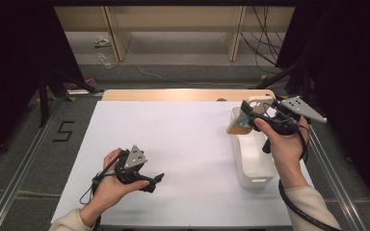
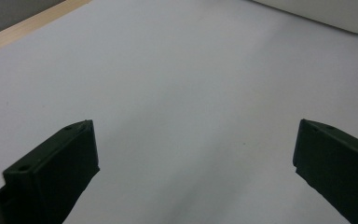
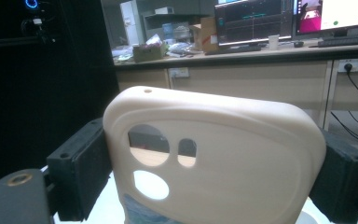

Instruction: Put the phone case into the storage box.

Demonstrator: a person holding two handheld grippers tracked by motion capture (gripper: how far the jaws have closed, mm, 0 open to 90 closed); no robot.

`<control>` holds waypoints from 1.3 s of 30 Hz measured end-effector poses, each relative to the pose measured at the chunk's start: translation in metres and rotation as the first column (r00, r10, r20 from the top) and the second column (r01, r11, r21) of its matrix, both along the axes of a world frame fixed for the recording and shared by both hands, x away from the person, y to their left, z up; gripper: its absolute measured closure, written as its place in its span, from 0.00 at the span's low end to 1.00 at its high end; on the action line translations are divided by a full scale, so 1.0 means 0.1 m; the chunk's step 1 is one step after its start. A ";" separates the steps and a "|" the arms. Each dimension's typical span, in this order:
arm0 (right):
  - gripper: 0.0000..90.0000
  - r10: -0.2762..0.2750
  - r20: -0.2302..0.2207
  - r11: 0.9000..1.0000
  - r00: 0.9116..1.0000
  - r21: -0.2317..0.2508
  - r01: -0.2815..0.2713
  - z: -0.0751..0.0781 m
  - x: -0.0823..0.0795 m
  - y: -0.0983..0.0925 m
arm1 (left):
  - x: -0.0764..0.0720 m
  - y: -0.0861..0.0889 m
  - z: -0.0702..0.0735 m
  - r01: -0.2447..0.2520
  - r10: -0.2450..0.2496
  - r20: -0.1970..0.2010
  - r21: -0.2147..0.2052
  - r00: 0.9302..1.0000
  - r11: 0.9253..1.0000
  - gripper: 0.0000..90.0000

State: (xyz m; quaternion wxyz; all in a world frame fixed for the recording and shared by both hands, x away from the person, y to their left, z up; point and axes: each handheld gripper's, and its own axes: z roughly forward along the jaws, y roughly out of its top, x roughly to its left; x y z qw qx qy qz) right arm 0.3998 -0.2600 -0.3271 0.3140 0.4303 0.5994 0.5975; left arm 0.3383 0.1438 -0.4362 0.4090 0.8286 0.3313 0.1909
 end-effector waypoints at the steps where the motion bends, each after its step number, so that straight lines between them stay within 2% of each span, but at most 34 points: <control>1: 0.15 -0.002 0.001 1.000 1.000 0.000 0.002 0.00 0.00 -0.01 | 0.00 0.00 0.00 0.000 0.000 0.000 0.000 1.000 1.000 0.00; 39: 0.15 -0.045 0.001 0.999 0.999 -0.018 0.045 -0.02 0.05 -0.12 | 0.00 0.00 0.00 0.000 0.000 -0.001 -0.001 1.000 1.000 0.00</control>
